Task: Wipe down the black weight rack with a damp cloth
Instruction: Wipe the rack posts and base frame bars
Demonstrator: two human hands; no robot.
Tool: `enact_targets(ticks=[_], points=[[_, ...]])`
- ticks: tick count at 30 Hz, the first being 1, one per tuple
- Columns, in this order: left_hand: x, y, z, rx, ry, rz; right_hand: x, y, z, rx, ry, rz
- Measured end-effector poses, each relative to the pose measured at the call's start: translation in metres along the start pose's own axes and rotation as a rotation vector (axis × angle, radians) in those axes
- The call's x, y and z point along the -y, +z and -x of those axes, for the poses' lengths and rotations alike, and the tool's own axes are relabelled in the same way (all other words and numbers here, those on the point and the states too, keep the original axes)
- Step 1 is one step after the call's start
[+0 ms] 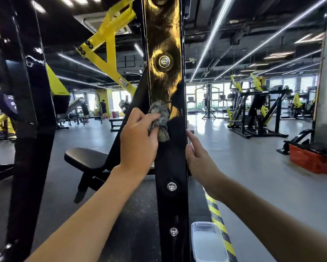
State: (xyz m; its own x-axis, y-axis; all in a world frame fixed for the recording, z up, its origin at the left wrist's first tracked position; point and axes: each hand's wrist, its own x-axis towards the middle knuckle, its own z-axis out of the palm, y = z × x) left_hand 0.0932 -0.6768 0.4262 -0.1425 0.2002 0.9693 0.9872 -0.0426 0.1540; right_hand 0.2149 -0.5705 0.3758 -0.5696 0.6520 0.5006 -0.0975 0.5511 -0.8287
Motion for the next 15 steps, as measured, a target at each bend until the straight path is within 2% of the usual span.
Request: enact_targets(ticks=[2, 6, 7, 9, 11, 15], points=[[-0.005, 0.003, 0.011, -0.009, -0.047, 0.0, -0.003, 0.0, -0.001, -0.017, -0.01, -0.012], [0.001, -0.002, 0.039, 0.179, 0.114, -0.062, -0.012, 0.007, -0.009, -0.02, -0.04, -0.046], [0.006, -0.001, 0.033, 0.144, 0.121, -0.07, -0.015, 0.007, -0.01, -0.016, -0.048, -0.052], [0.006, 0.001, 0.019, 0.022, -0.006, -0.035, -0.017, 0.006, -0.011, 0.0, -0.051, -0.055], [0.001, 0.005, 0.025, -0.017, -0.083, -0.007, -0.018, 0.005, -0.011, 0.027, -0.034, -0.041], [0.0, 0.003, 0.061, 0.223, 0.174, -0.059, -0.021, 0.002, -0.007, 0.057, -0.02, -0.03]])
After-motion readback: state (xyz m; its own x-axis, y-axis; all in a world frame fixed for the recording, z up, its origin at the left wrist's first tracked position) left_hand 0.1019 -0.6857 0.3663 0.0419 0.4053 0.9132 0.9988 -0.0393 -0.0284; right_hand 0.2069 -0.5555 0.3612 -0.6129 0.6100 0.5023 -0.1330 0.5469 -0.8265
